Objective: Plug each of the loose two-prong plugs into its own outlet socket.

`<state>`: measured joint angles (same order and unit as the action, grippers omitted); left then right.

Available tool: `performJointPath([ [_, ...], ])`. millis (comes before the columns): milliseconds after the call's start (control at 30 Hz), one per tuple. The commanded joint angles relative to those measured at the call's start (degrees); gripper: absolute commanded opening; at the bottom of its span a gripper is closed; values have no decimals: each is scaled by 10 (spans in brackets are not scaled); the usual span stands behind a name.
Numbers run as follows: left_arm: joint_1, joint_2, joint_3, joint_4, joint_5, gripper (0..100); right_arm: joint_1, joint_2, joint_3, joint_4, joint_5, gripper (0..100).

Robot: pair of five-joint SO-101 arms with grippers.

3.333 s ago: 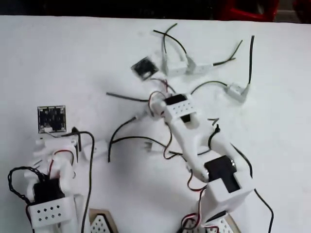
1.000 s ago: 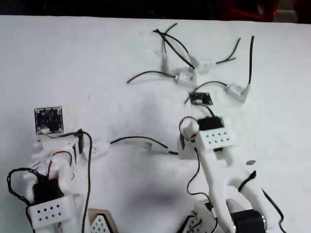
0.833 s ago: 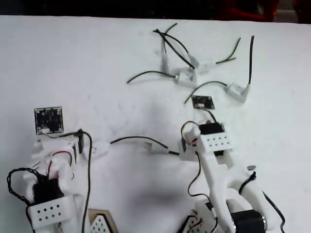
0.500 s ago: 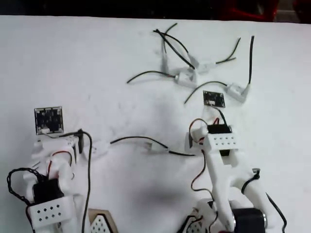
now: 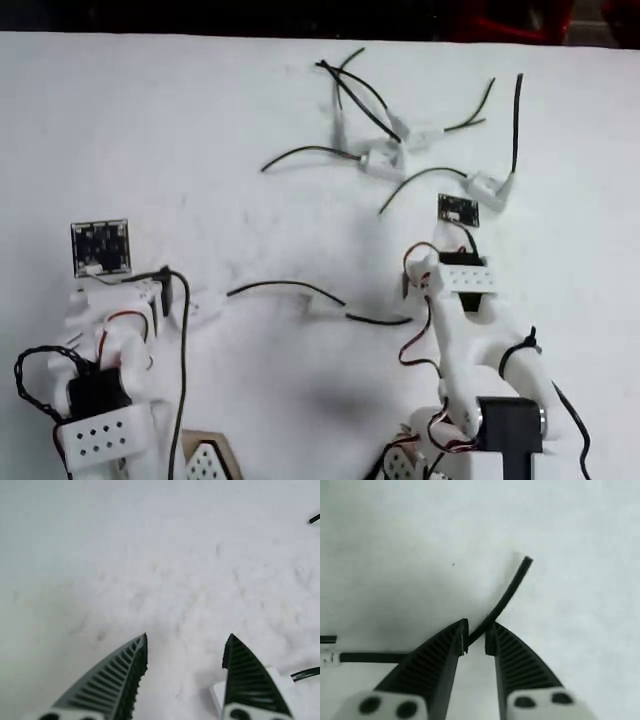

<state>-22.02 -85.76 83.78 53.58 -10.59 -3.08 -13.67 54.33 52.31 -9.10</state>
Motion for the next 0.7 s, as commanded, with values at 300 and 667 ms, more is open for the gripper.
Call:
performJointPath([
  [300, -2, -7, 0, -12, 4, 249, 3, -211, -10, 5, 178, 18],
  [667, -2, -7, 0, -12, 4, 249, 1, -240, -135, 0, 286, 18],
])
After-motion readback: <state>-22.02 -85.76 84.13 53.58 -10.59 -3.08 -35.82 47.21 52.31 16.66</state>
